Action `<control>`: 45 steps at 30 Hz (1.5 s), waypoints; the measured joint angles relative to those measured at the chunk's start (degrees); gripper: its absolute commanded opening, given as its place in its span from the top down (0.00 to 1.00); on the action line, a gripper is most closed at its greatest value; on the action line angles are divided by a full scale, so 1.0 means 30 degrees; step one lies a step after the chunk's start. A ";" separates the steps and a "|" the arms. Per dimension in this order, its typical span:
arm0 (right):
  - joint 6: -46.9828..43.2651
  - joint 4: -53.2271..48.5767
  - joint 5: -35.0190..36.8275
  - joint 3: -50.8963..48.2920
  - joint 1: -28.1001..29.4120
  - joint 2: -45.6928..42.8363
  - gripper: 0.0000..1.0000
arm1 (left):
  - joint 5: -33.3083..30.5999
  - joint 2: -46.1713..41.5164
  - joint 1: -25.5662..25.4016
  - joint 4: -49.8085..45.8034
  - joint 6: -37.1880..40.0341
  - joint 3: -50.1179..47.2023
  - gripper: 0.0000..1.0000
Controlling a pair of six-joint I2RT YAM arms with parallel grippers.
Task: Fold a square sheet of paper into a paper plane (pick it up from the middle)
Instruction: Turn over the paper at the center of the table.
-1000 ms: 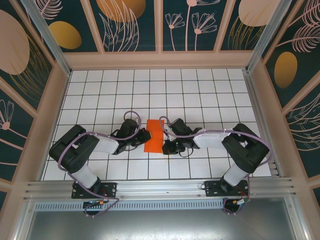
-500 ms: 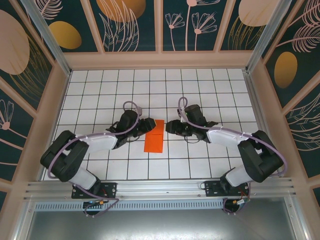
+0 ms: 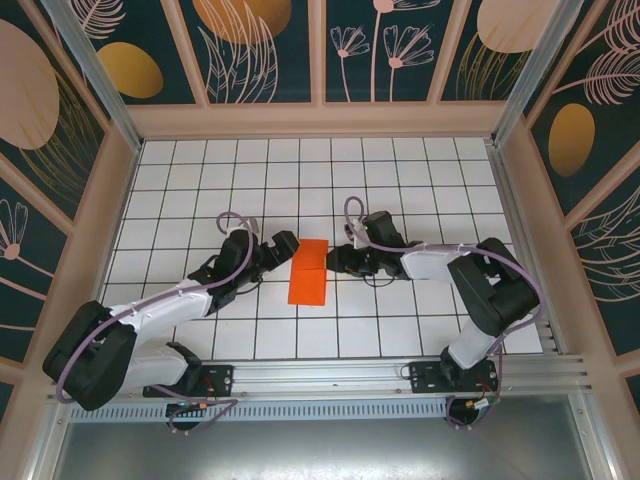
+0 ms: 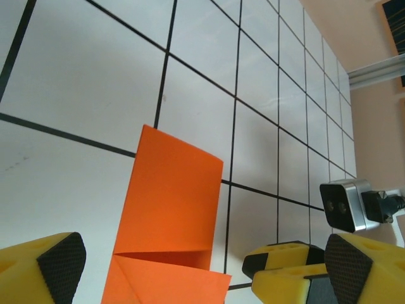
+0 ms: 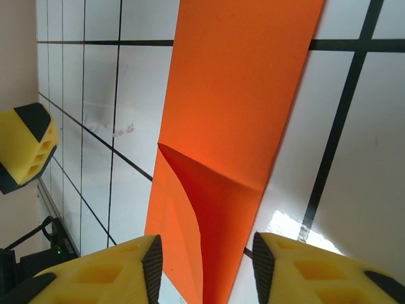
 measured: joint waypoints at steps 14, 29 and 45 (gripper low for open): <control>0.0036 0.1348 -0.0998 0.0357 0.0816 0.1953 0.86 | 0.1894 0.1435 -0.0007 0.1836 -0.0364 -0.0838 0.01; 0.1246 0.3446 -0.0911 -0.0889 0.0430 0.1698 0.94 | 0.4437 0.1464 -0.0350 0.3927 -0.1843 -0.1953 0.23; 0.2229 0.4940 -0.0685 -0.2098 0.0189 0.1253 0.94 | 0.4925 0.3708 -0.0452 0.4889 -0.1909 -0.2025 0.39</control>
